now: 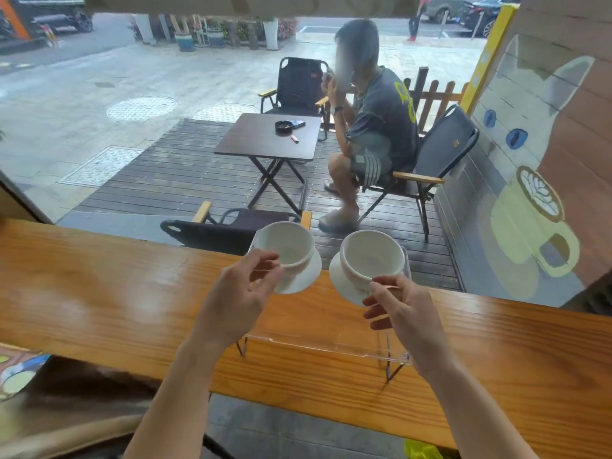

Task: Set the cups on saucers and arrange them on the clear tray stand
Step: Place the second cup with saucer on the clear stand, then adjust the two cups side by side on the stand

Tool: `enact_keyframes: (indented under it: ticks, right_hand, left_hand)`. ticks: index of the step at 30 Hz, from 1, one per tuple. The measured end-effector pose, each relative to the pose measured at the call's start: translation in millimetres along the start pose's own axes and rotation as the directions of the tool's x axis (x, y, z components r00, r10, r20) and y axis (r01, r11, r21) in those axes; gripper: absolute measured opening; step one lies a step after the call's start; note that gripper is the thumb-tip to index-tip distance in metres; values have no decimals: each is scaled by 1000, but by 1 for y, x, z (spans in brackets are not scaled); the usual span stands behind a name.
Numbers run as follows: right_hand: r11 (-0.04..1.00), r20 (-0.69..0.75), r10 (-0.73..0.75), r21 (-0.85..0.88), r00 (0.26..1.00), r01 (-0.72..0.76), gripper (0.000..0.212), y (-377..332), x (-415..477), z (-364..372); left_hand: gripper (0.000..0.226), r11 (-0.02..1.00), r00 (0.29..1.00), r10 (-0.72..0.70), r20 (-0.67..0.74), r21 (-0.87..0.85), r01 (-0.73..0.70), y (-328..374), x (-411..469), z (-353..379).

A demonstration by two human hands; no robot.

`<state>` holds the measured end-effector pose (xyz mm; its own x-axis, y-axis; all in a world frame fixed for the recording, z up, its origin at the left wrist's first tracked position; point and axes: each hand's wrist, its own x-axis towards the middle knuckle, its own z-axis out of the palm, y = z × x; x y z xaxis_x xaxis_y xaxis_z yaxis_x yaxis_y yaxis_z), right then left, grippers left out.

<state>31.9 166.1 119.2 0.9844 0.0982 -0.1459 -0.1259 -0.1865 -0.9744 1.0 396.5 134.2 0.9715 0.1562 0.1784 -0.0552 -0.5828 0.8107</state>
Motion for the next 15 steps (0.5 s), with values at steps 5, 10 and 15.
enact_keyframes:
  ticks: [5,10,15]
  right_hand:
    - [998,79,-5,-61,997,10,16,7,1,23]
    - [995,112,23,-104,993,-11,21,18,11,37]
    - [988,141,45,-150,989,-23,25,31,19,49]
  left_hand:
    - [14,993,962,-118,-246,-13,119,-53,1,-14]
    - [36,917,868,-366,-337,25,397,-125,-2,5]
    - [63,820,896,-432,-102,370,437,-186,-16,27]
